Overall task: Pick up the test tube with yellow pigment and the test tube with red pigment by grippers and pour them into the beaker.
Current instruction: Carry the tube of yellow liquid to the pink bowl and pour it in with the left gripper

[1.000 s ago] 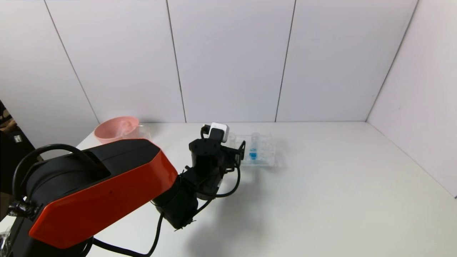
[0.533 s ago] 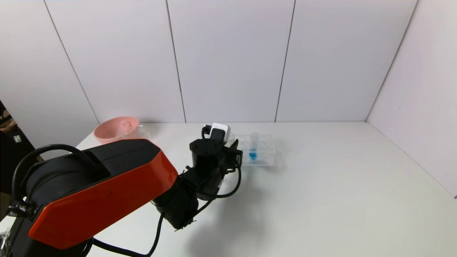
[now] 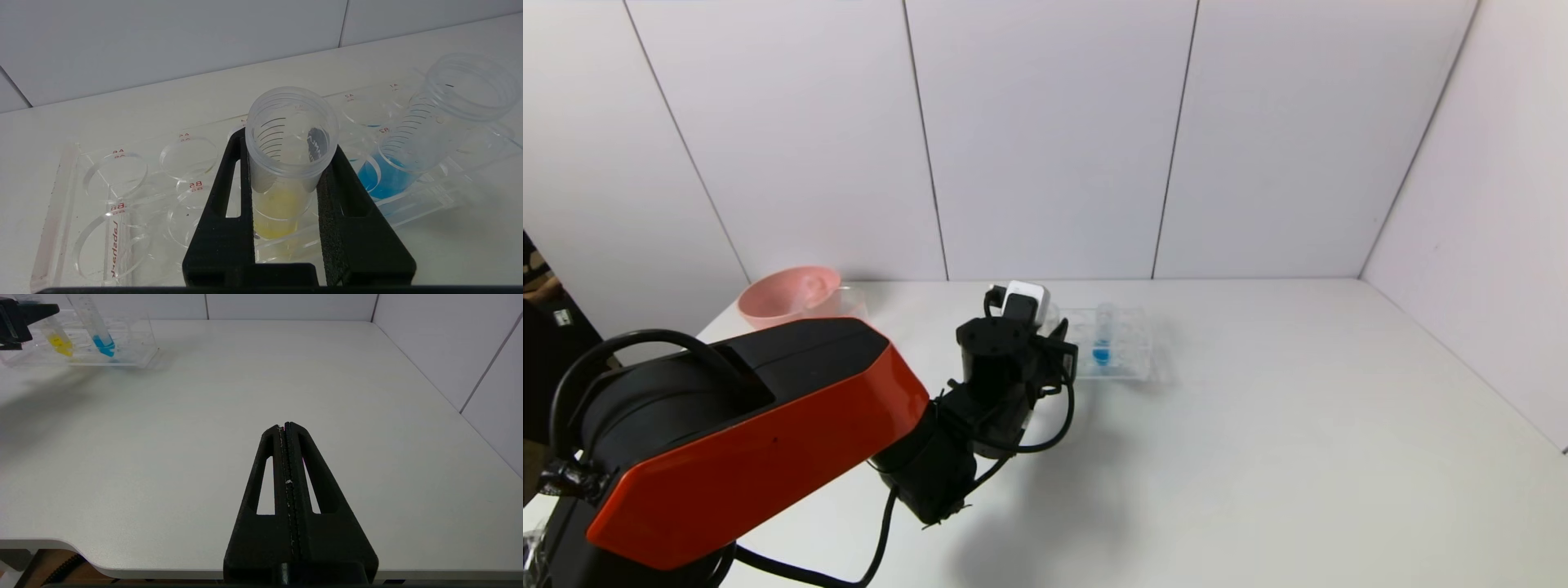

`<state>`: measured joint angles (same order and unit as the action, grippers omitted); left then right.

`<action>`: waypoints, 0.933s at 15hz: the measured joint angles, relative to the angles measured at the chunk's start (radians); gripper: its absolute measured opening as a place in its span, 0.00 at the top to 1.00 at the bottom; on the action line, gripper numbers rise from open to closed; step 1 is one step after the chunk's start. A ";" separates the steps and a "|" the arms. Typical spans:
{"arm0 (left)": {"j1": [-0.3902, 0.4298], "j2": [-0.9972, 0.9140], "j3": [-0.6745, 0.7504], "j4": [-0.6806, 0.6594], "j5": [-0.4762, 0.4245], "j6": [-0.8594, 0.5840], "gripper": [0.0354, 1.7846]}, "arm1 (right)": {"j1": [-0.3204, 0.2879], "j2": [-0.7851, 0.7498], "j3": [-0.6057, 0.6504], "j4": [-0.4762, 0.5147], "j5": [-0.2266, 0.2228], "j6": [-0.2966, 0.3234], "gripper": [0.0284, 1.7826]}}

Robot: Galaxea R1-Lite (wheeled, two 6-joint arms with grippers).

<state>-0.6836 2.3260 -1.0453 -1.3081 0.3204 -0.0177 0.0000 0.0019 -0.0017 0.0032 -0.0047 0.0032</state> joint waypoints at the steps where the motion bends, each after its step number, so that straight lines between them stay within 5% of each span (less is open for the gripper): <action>1: 0.000 -0.002 0.001 0.000 0.000 0.000 0.76 | 0.000 0.000 0.000 0.000 0.000 0.000 0.95; 14: -0.008 -0.084 -0.031 0.079 -0.010 0.009 0.76 | 0.000 0.000 0.000 0.000 0.000 0.000 0.95</action>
<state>-0.6913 2.2423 -1.0766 -1.2296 0.3102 -0.0085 0.0000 0.0019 -0.0017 0.0032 -0.0043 0.0032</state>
